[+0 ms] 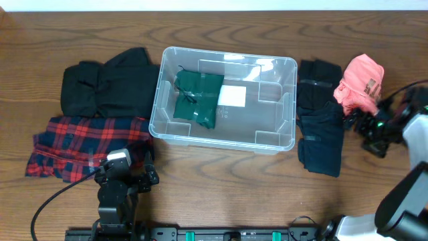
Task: Pack container
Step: 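Grasp the dark navy garment with the right gripper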
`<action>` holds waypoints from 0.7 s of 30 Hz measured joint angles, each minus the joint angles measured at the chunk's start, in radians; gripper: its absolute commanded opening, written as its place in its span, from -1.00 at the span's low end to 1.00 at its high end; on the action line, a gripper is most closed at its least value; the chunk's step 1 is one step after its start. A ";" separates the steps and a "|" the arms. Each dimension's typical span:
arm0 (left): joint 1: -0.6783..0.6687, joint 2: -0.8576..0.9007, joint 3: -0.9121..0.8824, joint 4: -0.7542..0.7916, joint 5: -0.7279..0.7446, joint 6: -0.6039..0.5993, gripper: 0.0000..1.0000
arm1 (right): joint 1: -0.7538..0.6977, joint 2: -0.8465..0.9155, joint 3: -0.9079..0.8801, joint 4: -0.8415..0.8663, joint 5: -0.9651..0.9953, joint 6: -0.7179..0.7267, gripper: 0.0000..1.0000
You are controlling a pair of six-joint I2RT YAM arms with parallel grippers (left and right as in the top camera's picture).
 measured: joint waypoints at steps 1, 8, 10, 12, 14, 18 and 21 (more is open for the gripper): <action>0.000 0.000 0.000 0.000 0.000 0.000 0.96 | 0.000 0.003 -0.042 0.063 -0.016 -0.007 0.89; 0.000 0.000 0.000 -0.001 0.000 0.000 0.95 | 0.000 -0.012 -0.221 0.344 -0.122 0.009 0.51; 0.000 0.000 0.000 -0.001 0.000 0.000 0.96 | 0.003 -0.017 -0.253 0.401 -0.147 0.022 0.25; 0.000 0.000 0.000 0.000 0.000 0.000 0.96 | 0.012 -0.021 -0.281 0.433 -0.168 0.031 -0.13; 0.000 0.000 0.000 -0.001 0.000 0.000 0.96 | 0.026 -0.021 -0.298 0.433 -0.174 0.041 -0.40; 0.000 0.000 0.000 -0.001 0.000 0.000 0.96 | 0.033 -0.026 -0.302 0.380 -0.181 0.055 -0.78; 0.000 0.000 0.000 -0.001 0.000 0.000 0.96 | 0.035 -0.061 -0.275 0.260 -0.164 0.056 -0.94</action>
